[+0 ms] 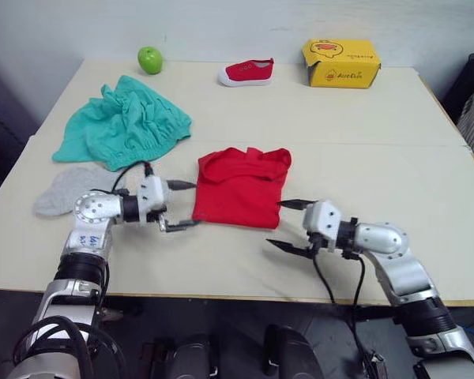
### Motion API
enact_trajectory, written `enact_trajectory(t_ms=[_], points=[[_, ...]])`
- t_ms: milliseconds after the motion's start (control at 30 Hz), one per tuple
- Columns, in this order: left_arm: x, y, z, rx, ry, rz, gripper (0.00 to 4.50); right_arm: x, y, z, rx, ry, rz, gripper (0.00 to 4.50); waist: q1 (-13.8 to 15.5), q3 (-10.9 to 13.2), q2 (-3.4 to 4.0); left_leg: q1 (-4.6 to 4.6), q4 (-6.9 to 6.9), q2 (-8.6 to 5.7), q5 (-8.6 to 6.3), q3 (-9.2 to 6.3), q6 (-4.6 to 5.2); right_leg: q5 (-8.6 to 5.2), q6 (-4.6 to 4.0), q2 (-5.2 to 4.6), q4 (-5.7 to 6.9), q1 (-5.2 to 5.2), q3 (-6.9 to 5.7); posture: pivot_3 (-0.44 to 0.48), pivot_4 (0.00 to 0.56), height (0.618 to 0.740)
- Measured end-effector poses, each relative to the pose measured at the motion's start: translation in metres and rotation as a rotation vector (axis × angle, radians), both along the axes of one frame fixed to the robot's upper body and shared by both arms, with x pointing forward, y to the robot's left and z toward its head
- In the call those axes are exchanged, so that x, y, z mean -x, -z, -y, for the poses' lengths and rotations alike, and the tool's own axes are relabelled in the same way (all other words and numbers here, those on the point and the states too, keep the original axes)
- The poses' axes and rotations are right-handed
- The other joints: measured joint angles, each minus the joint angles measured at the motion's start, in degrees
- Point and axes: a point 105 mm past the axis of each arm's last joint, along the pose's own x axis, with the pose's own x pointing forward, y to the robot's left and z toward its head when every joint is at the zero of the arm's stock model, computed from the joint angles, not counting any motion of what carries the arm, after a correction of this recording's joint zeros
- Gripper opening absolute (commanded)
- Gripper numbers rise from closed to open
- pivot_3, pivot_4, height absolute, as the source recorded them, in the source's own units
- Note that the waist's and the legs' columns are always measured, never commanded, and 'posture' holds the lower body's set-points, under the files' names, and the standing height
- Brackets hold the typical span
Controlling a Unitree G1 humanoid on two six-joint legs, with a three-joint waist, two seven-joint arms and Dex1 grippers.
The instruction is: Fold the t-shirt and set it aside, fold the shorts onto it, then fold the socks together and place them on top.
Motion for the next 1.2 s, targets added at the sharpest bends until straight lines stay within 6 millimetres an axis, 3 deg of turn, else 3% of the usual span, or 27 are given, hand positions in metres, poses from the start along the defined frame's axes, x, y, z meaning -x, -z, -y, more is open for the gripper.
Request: enact_trajectory(t_ms=[100,333,500,833,1033,1200], points=[[-0.006,0.01,0.009,-0.039,-0.011,0.026,3.9,-0.015,0.003,-0.005,0.037,0.021,0.057,2.55,-0.18,0.0,0.0,0.01,-0.01,0.01,0.0,0.01,0.0,0.0,-0.01,0.01,0.03,-0.01,-0.03,0.0,0.15,0.74],[-0.008,0.015,0.015,-0.062,0.012,0.032,1.66,-0.022,0.014,-0.008,0.089,-0.01,0.09,0.05,-0.43,-0.01,-0.01,0.21,-0.02,0.03,0.01,0.02,0.02,-0.01,-0.01,0.0,0.06,0.18,-0.01,0.0,0.15,0.74],[0.017,0.025,0.019,-0.054,0.119,-0.051,0.04,-0.016,0.014,0.002,0.095,-0.041,0.078,0.0,-0.5,-0.01,-0.01,0.27,-0.1,0.1,0.0,0.03,0.02,-0.02,-0.02,0.0,0.03,0.17,0.05,0.0,0.15,0.74],[0.089,0.036,0.032,-0.068,0.219,-0.097,0.04,0.046,0.029,0.023,0.108,-0.097,-0.003,0.0,-0.3,-0.01,-0.01,0.44,-0.12,0.4,-0.07,0.05,0.03,-0.04,-0.07,-0.03,0.04,0.23,0.17,0.0,0.15,0.74],[0.113,0.038,0.036,-0.073,0.199,-0.119,0.04,0.079,0.038,0.032,0.109,-0.074,-0.054,0.0,-0.21,-0.01,0.0,0.48,-0.12,0.45,-0.16,0.06,0.02,-0.07,-0.13,-0.03,0.04,0.24,0.18,0.0,0.15,0.74],[0.121,0.045,0.031,-0.09,0.153,-0.19,0.04,0.092,0.043,0.031,0.085,-0.072,-0.098,0.0,-0.22,-0.02,0.0,0.5,-0.12,0.5,-0.24,0.07,0.02,-0.1,-0.19,-0.01,0.03,0.24,0.18,0.0,0.15,0.74]])
